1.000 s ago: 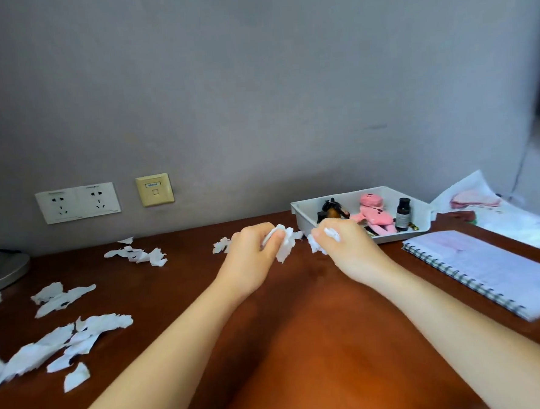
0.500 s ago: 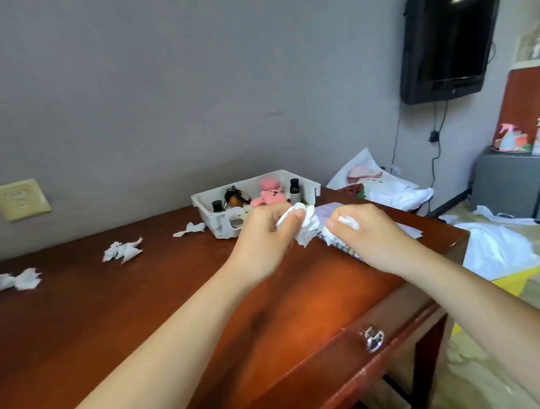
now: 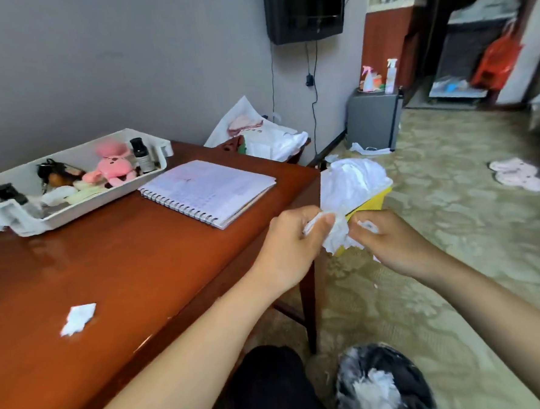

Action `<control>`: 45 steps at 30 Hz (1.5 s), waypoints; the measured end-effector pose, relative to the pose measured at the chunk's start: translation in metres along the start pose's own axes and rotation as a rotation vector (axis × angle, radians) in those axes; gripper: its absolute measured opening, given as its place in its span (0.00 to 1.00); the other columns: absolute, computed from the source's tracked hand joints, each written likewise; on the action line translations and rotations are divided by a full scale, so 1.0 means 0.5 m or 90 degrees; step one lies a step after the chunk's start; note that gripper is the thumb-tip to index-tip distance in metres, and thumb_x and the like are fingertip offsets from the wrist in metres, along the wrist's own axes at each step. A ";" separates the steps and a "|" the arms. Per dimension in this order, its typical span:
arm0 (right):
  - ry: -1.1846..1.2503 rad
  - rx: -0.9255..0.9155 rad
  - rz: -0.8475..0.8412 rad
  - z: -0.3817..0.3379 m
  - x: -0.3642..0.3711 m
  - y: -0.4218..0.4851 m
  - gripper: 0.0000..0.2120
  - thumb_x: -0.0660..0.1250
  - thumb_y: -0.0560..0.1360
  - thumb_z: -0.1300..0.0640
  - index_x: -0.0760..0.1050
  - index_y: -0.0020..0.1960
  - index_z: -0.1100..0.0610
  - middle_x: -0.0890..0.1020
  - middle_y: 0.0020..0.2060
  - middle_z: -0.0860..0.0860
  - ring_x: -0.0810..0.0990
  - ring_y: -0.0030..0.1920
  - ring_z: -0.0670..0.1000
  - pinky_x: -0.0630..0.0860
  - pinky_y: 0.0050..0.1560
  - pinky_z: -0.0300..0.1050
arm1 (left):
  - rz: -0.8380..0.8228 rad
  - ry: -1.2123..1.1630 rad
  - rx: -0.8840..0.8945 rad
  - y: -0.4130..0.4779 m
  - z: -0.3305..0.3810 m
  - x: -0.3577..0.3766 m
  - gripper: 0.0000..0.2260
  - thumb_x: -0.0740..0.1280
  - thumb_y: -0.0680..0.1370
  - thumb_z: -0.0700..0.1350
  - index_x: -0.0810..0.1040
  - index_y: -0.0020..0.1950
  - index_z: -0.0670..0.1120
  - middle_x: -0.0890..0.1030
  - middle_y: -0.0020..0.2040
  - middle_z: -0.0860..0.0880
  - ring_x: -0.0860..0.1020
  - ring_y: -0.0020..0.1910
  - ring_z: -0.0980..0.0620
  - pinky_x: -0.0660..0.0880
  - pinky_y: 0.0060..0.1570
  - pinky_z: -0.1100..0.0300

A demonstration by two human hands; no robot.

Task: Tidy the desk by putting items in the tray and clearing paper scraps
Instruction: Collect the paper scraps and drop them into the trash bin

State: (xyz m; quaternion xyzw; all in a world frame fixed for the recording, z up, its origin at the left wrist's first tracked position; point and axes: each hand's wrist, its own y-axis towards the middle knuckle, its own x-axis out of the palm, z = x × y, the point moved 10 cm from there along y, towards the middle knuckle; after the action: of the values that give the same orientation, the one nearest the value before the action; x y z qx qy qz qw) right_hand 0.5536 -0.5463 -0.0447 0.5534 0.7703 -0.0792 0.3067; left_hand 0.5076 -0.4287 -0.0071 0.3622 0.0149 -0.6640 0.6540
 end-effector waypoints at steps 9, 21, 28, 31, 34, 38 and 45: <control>0.037 0.121 -0.023 0.251 -0.019 -0.070 0.19 0.60 0.80 0.60 0.65 0.30 0.58 0.66 0.22 0.45 0.65 0.22 0.41 0.61 0.26 0.31 | -0.104 -0.067 -0.099 -0.001 -0.155 0.263 0.20 0.59 0.81 0.48 0.62 0.31 0.41 0.67 0.30 0.31 0.63 0.29 0.49 0.59 0.34 0.57; 0.004 0.338 -0.081 0.581 0.076 -0.158 0.19 0.60 0.79 0.57 0.63 0.30 0.56 0.66 0.27 0.48 0.64 0.29 0.47 0.61 0.32 0.40 | -0.128 -0.138 -0.341 -0.103 -0.409 0.543 0.22 0.56 0.71 0.61 0.65 0.31 0.42 0.66 0.29 0.44 0.63 0.28 0.51 0.59 0.31 0.57; 0.074 0.502 -0.078 0.765 0.132 -0.244 0.16 0.61 0.79 0.58 0.65 0.33 0.59 0.67 0.29 0.55 0.65 0.30 0.50 0.62 0.28 0.39 | -0.210 -0.098 -0.456 -0.174 -0.527 0.664 0.23 0.59 0.79 0.56 0.59 0.29 0.46 0.62 0.27 0.47 0.61 0.28 0.50 0.57 0.33 0.58; 0.090 0.554 -0.094 0.814 0.165 -0.277 0.14 0.60 0.79 0.59 0.68 0.35 0.59 0.67 0.31 0.57 0.66 0.32 0.52 0.62 0.30 0.40 | -0.195 -0.106 -0.540 -0.214 -0.595 0.693 0.21 0.60 0.80 0.47 0.60 0.29 0.46 0.64 0.28 0.43 0.63 0.29 0.50 0.59 0.34 0.56; 0.080 0.600 -0.110 0.855 0.201 -0.304 0.16 0.61 0.79 0.59 0.66 0.33 0.61 0.68 0.31 0.57 0.67 0.34 0.52 0.60 0.35 0.44 | -0.172 -0.117 -0.611 -0.242 -0.637 0.717 0.19 0.60 0.80 0.45 0.62 0.30 0.45 0.64 0.28 0.44 0.62 0.28 0.50 0.59 0.34 0.55; 0.069 0.640 -0.130 0.894 0.249 -0.328 0.21 0.61 0.78 0.61 0.60 0.28 0.56 0.65 0.26 0.51 0.64 0.30 0.49 0.59 0.33 0.45 | -0.150 -0.119 -0.717 -0.287 -0.681 0.750 0.19 0.59 0.80 0.43 0.63 0.29 0.44 0.67 0.27 0.46 0.66 0.29 0.48 0.62 0.35 0.56; 0.087 0.709 -0.202 0.915 0.311 -0.364 0.09 0.58 0.78 0.58 0.76 0.52 0.56 0.80 0.48 0.55 0.75 0.44 0.52 0.69 0.47 0.47 | -0.433 -0.036 -0.816 -0.363 -0.683 0.809 0.17 0.53 0.82 0.44 0.70 0.67 0.40 0.74 0.60 0.36 0.74 0.58 0.40 0.71 0.57 0.50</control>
State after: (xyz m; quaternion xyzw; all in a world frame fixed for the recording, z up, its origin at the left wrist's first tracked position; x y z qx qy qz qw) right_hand 0.5347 -0.7008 -0.5368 0.5128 0.7041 -0.4816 -0.0966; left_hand 0.5533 -0.5811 -0.5435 -0.1342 0.4959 -0.7006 0.4953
